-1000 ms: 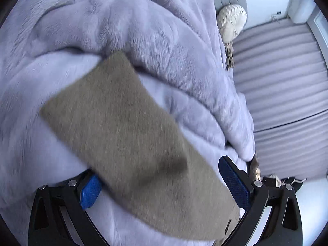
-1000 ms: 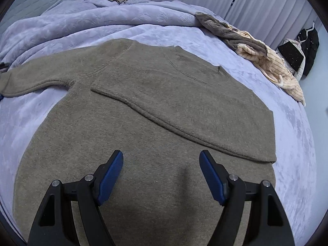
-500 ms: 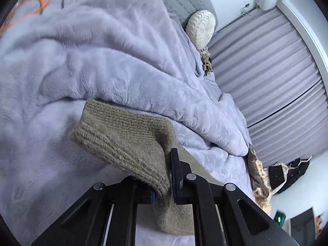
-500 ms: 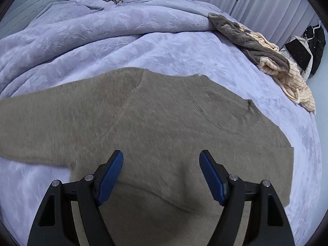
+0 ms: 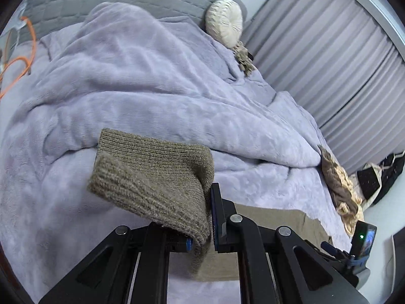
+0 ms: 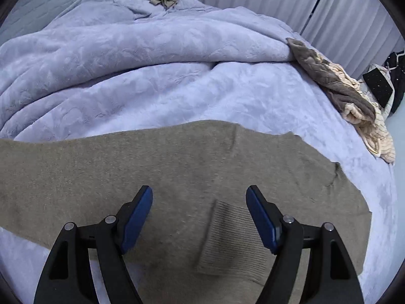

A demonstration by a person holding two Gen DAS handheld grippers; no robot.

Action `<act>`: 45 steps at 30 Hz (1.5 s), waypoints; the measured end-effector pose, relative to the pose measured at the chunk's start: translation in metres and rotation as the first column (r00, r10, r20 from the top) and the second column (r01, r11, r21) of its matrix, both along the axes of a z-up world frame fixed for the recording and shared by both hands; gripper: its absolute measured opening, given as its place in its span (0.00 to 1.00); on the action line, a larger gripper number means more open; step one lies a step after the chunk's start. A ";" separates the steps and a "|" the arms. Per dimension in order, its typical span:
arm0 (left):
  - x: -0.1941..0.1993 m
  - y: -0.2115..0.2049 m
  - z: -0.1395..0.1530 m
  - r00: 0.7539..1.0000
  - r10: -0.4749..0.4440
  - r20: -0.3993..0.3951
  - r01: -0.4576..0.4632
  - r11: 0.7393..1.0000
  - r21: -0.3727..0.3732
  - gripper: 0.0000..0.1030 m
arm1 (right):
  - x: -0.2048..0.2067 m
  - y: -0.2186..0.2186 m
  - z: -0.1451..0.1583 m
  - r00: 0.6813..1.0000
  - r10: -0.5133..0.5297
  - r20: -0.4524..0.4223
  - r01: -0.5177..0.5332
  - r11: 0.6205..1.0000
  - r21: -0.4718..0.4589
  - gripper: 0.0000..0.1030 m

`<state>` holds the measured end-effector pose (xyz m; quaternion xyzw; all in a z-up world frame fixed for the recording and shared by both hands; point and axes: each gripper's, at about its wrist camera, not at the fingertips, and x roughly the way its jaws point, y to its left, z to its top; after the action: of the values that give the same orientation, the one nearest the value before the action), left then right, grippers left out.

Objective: Fold small clothes
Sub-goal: 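Carry the sleeve across the sweater body with the left tool, release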

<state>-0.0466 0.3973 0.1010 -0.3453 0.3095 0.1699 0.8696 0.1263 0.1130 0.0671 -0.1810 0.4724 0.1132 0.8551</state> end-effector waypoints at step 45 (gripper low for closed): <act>0.197 -0.547 -0.027 0.715 -0.550 -0.432 0.678 0.696 0.237 0.12 | -0.044 -0.432 0.011 0.904 -0.426 -0.027 0.422 0.884 0.199 0.77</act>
<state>0.1502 -0.1497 0.0744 -0.0120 0.5090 -0.0236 0.8604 0.0819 -0.3188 0.0784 0.0124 0.4793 -0.0310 0.8770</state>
